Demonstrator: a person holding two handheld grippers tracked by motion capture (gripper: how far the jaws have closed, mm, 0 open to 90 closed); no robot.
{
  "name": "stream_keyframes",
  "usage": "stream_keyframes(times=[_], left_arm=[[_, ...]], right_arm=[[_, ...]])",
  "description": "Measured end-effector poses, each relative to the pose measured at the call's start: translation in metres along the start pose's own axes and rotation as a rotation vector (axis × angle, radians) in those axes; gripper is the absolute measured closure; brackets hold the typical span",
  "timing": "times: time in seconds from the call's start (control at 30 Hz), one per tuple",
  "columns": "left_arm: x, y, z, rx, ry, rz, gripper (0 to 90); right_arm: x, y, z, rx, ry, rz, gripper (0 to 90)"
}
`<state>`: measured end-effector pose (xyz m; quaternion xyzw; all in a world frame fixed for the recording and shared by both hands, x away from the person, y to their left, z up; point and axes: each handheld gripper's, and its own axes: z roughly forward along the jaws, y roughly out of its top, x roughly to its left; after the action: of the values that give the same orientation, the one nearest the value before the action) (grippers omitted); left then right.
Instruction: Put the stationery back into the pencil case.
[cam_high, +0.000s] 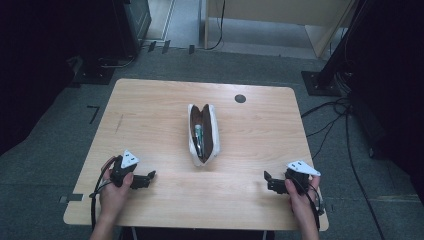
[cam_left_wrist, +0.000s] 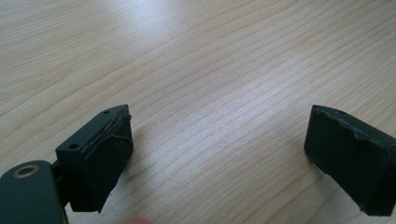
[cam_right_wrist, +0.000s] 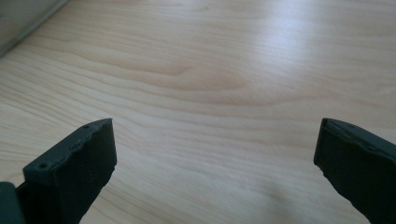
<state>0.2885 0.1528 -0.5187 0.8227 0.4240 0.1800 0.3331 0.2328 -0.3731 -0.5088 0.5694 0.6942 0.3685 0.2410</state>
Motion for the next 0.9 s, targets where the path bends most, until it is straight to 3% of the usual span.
stream_keyframes(times=[0.1,0.3,0.5,0.6,0.63,0.73,0.9], left_arm=[[0.0,0.0,0.0,0.001,0.0,0.002,8.3],[0.0,0.0,0.0,0.0,-0.002,0.0,8.3],[0.0,0.0,0.0,0.001,-0.001,0.001,8.3],[0.0,0.0,0.0,0.001,-0.002,0.0,8.3],[0.0,0.0,0.0,0.001,-0.001,0.0,8.3],[0.0,0.0,0.0,0.001,-0.003,0.0,8.3],[0.0,0.0,0.0,0.001,-0.004,0.0,8.3]], right_arm=[[-0.008,-0.008,0.0,0.016,-0.015,0.024,0.0],[-0.016,-0.018,0.0,0.055,-0.054,0.01,0.0],[-0.025,-0.021,-0.004,0.063,-0.082,0.031,0.0],[-0.027,-0.022,-0.005,0.097,-0.11,-0.003,0.0],[-0.027,-0.023,-0.004,0.106,-0.106,-0.022,0.0],[-0.029,-0.022,-0.003,0.118,-0.072,-0.018,0.0],[-0.029,-0.022,-0.003,0.12,-0.06,-0.022,0.0]])
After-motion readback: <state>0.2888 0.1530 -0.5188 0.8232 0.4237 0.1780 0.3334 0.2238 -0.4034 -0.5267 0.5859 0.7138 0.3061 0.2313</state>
